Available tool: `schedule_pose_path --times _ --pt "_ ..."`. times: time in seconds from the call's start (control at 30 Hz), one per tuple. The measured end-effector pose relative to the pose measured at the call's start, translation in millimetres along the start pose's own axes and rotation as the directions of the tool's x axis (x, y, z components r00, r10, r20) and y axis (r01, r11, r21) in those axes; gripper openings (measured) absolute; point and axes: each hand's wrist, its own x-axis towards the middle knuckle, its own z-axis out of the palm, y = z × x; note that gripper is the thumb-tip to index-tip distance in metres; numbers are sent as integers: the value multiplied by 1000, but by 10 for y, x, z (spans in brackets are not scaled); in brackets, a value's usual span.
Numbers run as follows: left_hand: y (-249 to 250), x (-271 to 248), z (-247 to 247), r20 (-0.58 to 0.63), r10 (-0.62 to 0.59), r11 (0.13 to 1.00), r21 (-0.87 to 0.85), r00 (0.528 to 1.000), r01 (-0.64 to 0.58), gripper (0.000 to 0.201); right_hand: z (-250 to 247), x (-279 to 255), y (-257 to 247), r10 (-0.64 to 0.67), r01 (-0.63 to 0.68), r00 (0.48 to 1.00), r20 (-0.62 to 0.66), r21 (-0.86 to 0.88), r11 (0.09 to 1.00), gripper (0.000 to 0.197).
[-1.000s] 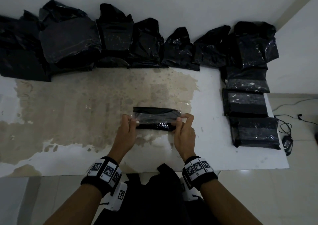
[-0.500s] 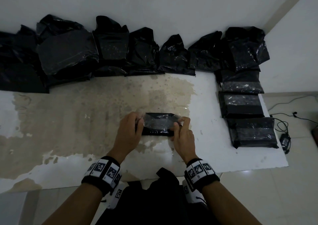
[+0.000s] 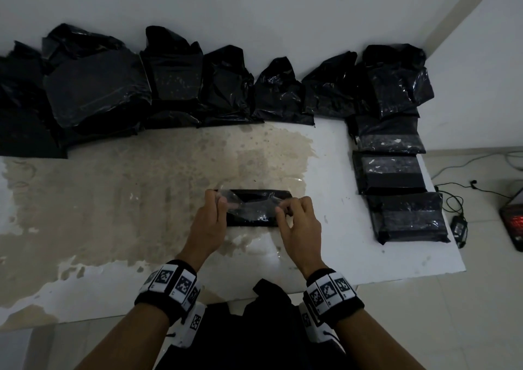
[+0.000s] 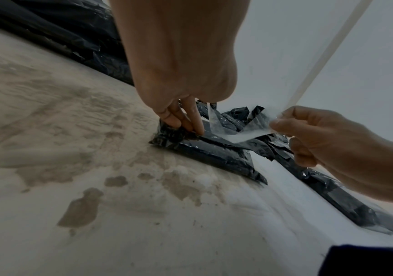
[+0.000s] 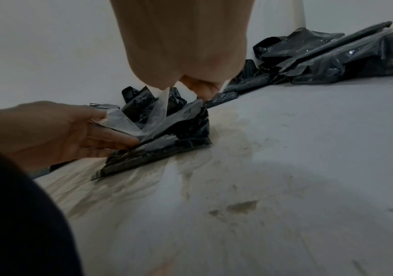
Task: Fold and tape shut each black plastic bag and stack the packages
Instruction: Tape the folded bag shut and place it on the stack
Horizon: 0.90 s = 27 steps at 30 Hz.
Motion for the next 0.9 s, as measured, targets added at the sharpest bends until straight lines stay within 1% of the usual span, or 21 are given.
schedule_pose_path --times 0.07,0.1,0.13,0.2,0.3,0.4,0.47,0.53,0.67,0.73,0.8,0.83,0.9 --pt "5 8 -15 -17 4 1000 2 1000 -4 24 -30 37 -35 -59 59 998 17 20 998 4" --pt "29 13 -30 -26 8 1000 0 1000 -8 23 -36 58 -44 -68 66 997 43 48 997 3" --pt "43 21 -44 -31 6 1000 0 999 -6 22 -38 76 -55 -55 48 995 80 81 996 2" --pt "105 26 -77 -32 -3 1000 -9 999 3 20 -21 99 -42 17 -36 986 166 113 993 2" --pt "102 44 -108 -25 -35 998 -44 999 34 20 27 64 2 96 -124 972 216 122 985 3" --pt "-46 63 -113 -21 -36 998 -60 999 34 29 39 18 18 167 -202 962 217 150 968 10" --pt "-88 60 -100 12 -88 987 -135 996 89 24 49 0 13 199 -238 956 218 171 956 10" --pt "-61 45 -98 43 -115 965 -232 992 122 18 63 -5 3 222 -263 951 213 189 946 7" --pt "-39 30 -108 43 -84 939 -332 996 94 13 26 2 -52 266 -327 935 236 274 905 2" --pt "-63 28 -99 49 -63 945 -318 997 75 9 8 17 -64 294 -361 926 239 326 874 3" --pt "-72 18 -84 51 -45 968 -246 998 56 8 21 36 -45 322 -385 920 226 359 850 5" --pt "-64 1 -82 46 -37 977 -209 998 46 11 33 48 -31 329 -381 923 200 355 854 5" --pt "-80 -26 -76 22 -31 988 -153 999 34 14 53 77 -18 317 -336 942 113 299 893 7"
